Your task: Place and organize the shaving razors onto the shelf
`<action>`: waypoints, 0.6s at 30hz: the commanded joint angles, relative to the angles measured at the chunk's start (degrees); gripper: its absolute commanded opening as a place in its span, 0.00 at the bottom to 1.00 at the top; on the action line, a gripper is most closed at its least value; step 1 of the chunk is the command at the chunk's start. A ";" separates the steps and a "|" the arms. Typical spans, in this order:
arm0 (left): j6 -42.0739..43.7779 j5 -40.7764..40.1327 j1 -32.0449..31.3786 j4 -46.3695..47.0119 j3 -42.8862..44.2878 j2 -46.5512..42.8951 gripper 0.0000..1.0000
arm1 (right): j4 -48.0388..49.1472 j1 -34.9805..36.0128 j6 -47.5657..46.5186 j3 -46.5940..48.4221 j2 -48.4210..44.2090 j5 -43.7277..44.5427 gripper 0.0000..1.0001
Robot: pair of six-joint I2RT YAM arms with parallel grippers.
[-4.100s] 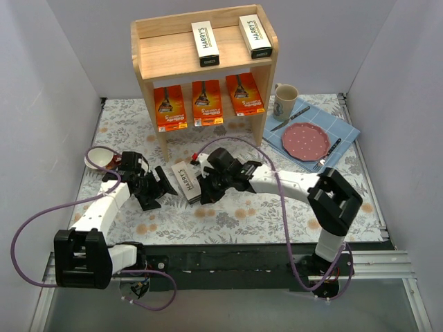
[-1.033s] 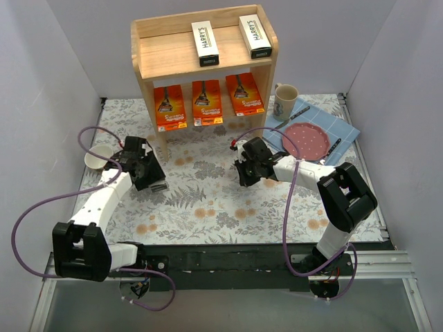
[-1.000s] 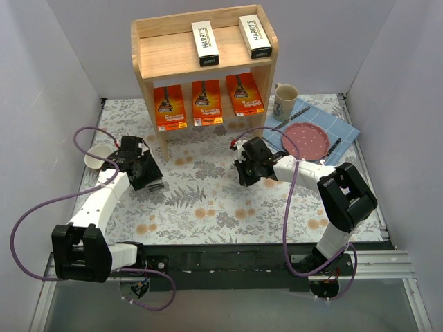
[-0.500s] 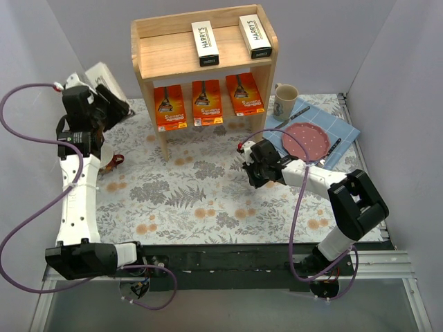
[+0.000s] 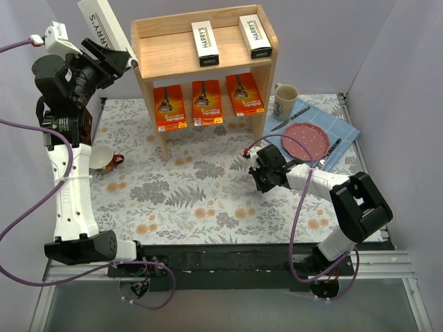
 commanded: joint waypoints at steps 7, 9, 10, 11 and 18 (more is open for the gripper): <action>-1.21 9.60 -3.16 6.84 2.81 3.45 0.51 | 2.73 -0.47 -1.23 -1.25 -3.00 0.97 0.09; -0.42 9.60 -5.34 7.19 3.43 4.77 0.52 | 2.91 -0.47 -1.32 -1.51 -3.35 0.97 0.09; -0.07 9.52 -5.79 7.19 4.39 5.30 0.52 | 3.08 -0.55 -1.32 -1.77 -3.44 1.06 0.09; 0.63 8.73 -7.71 7.28 4.83 5.82 0.52 | 3.09 -0.55 -1.32 -1.95 -3.62 1.06 0.09; 5.47 -7.85 -14.59 3.33 8.70 10.66 0.52 | 3.52 -1.08 -1.23 -3.88 -5.37 0.97 0.09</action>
